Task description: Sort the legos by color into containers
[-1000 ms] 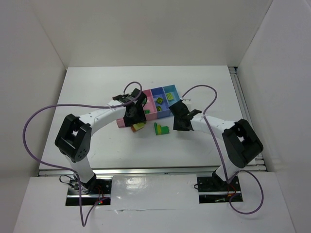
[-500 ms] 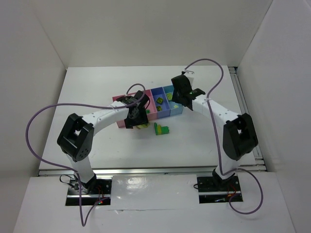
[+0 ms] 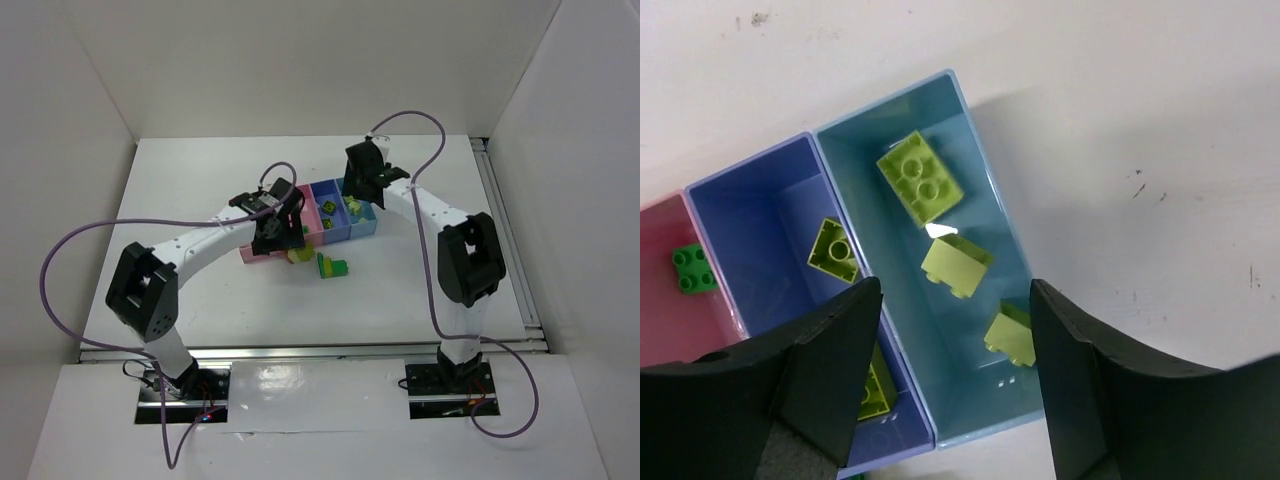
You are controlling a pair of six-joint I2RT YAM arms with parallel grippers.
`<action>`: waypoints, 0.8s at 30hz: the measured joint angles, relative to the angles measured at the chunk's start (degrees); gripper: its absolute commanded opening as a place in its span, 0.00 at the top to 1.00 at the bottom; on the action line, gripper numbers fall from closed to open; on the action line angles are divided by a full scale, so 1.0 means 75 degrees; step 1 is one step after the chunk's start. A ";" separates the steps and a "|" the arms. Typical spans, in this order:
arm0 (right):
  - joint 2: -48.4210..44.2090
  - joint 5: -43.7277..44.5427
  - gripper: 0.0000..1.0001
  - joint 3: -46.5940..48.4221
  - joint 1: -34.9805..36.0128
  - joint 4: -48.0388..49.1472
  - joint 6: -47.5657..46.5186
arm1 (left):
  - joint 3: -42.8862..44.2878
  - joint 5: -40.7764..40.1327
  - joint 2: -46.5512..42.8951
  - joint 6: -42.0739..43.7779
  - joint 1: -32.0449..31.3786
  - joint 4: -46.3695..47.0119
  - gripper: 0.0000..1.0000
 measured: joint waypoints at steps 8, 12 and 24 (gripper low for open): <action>-0.1568 -0.0423 0.47 -0.1667 0.0102 0.0259 -0.0029 | -0.0198 0.0187 -0.0740 0.0784 0.0052 0.0455 0.18; -0.2798 -0.0889 0.43 -0.2897 0.0478 0.0449 -0.0041 | -0.0513 0.0466 -0.0816 0.0766 0.0163 0.0560 0.23; -0.3421 -0.1282 0.40 -0.3780 0.0889 0.0533 0.0125 | -0.1836 0.1582 -0.0813 0.0557 0.0726 0.2060 0.42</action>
